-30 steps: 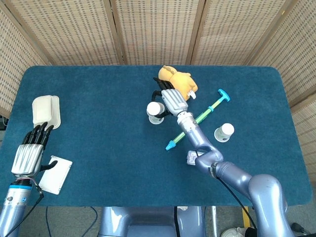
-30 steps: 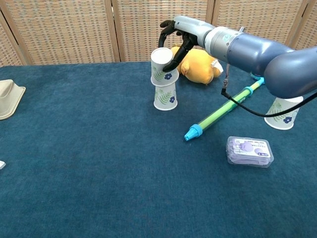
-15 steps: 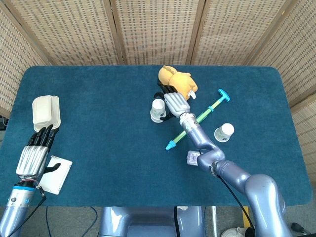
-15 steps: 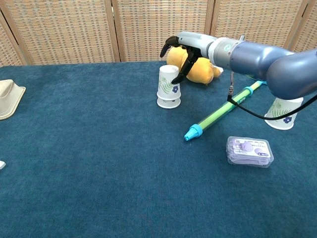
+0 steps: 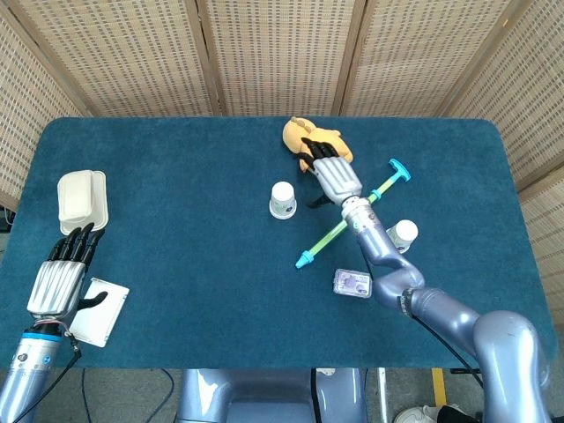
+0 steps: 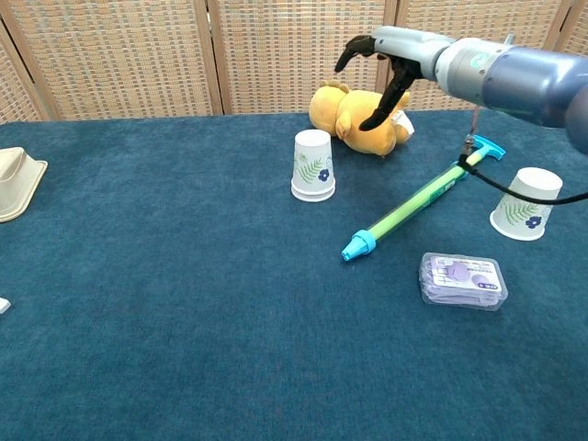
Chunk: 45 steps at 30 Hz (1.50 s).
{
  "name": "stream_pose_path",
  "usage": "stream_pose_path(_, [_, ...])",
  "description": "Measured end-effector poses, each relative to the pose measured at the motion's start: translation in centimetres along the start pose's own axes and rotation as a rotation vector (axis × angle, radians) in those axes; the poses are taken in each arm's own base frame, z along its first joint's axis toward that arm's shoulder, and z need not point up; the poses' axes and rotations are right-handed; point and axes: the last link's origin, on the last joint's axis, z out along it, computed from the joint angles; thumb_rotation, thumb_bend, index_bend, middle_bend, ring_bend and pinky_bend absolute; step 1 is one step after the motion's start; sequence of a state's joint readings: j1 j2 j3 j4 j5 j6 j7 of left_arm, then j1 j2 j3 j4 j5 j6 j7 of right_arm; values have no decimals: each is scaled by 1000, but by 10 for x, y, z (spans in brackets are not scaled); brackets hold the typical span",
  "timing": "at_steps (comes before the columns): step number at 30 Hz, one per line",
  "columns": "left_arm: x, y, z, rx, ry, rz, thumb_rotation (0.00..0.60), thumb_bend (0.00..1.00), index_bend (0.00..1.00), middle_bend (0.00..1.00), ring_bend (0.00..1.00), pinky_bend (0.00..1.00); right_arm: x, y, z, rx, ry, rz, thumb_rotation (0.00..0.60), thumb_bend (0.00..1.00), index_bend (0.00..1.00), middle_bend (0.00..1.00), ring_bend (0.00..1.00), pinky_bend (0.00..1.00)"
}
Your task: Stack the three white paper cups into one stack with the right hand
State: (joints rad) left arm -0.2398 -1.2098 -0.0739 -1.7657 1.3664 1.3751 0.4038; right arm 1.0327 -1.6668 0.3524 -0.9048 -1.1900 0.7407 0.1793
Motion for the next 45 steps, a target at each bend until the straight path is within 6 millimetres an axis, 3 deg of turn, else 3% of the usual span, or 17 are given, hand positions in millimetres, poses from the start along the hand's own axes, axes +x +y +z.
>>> stream_pose_path(11, [7,1,-4,-3,34,-9,600,49,0,0,0,112,40,49,-57,-89,37,-69,600,219,416,0,0,0])
stream_pose_path(16, [7,4,-7,-21,35,-3,600,48,0,0,0,112,47,70,-88,-167,1,-125,600,220,411,0,0,0])
stream_pose_path(23, [5,12,-13,-60,33,10,600,48,0,0,0,112,33,107,-132,-311,-103,-144,600,219,290,0,0,0])
stream_pose_path(29, [5,14,-15,-67,37,15,600,48,0,0,0,112,24,118,-138,-351,-139,-131,600,219,283,0,0,0])
stream_pose_path(45, [2,15,-14,-64,29,29,600,48,0,0,0,112,7,134,-134,-387,-170,-130,600,222,378,0,0,0])
